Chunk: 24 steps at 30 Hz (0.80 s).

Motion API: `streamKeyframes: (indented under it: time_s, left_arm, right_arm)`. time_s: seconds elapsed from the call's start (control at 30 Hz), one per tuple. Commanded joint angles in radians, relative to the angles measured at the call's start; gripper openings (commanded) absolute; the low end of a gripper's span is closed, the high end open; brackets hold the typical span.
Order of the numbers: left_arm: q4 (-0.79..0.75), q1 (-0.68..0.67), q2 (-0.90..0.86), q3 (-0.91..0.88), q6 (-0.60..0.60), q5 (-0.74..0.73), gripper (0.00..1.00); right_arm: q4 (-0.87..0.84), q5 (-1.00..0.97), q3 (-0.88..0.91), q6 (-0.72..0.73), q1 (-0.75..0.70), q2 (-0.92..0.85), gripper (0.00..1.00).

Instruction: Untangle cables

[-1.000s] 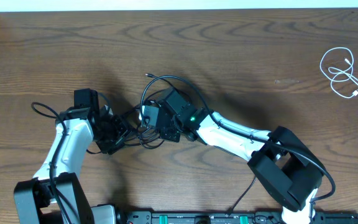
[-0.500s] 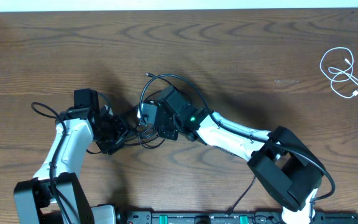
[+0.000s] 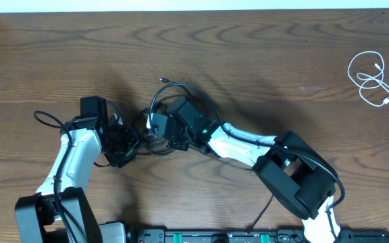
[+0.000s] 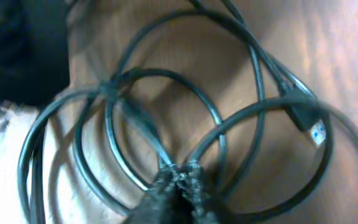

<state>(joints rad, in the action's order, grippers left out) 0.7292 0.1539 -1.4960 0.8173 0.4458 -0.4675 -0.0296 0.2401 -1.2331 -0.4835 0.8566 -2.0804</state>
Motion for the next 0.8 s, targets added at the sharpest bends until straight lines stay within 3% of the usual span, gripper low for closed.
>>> streamKeyframes:
  time_s: [0.0, 0.13, 0.37, 0.6, 0.77]
  left_arm:
    - [0.003, -0.003, 0.006, -0.009, 0.005, 0.008, 0.61]
    - [0.002, -0.003, 0.006, -0.008, 0.005, 0.008, 0.61]
    - [-0.004, -0.002, 0.006, -0.008, 0.005, 0.008, 0.61]
    - [-0.042, -0.002, 0.006, -0.008, 0.006, 0.008, 0.61]
    - [-0.085, -0.002, 0.006, -0.008, 0.024, 0.009, 0.61]
  right_arm:
    - [-0.033, -0.007, 0.007, -0.004, 0.002, 0.003, 0.02]
    - [-0.042, -0.010, 0.006, 0.048, 0.002, 0.018, 0.01]
    - [-0.010, 0.000, 0.006, 0.350, -0.013, 0.149, 0.01]
    - [0.061, 0.218, 0.006, 0.521, -0.031, 0.268, 0.01]
    - [0.162, 0.238, 0.006, 0.629, -0.031, 0.269, 0.01]
